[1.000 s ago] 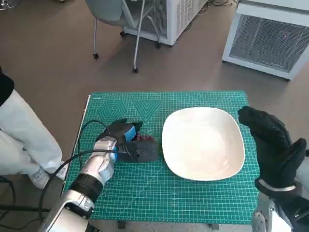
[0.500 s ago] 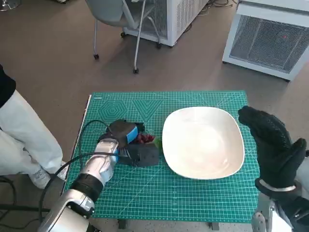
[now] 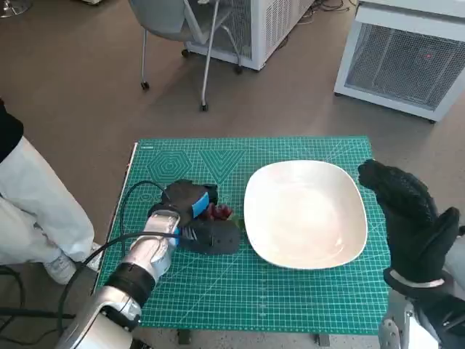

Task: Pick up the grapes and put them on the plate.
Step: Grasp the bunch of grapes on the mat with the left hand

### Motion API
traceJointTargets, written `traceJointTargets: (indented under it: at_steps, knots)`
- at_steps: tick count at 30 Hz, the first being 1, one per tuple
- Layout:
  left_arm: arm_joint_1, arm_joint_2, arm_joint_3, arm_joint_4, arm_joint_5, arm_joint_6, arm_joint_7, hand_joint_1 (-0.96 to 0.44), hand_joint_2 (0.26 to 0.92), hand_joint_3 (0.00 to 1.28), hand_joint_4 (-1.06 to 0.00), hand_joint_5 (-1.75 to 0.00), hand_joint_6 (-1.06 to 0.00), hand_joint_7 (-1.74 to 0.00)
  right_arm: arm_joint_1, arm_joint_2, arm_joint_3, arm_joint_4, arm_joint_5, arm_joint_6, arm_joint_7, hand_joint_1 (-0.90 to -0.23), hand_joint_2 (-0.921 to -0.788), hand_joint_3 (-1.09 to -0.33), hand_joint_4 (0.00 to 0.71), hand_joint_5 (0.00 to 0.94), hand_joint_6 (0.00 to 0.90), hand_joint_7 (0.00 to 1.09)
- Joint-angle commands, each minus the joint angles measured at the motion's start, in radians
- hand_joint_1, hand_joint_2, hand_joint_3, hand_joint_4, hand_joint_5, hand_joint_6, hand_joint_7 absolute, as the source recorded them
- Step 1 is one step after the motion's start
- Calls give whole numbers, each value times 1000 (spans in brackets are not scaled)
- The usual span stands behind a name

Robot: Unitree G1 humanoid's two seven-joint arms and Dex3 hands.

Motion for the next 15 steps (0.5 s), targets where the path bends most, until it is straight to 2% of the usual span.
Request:
traceJointTargets:
  at_steps: [1,15]
  knots:
    - [38,10,-3,-4,-6,7,-16,8,920,221,-425,-1618,-594,-1021,4,-3,0,10,-6,8,-3,-473,-921,-546,636,1,322,647]
    - [34,13,-3,-9,-6,19,-41,6,921,219,-460,-1580,-560,-1056,-1,-5,-3,21,0,4,4,-475,-921,-542,637,1,324,644]
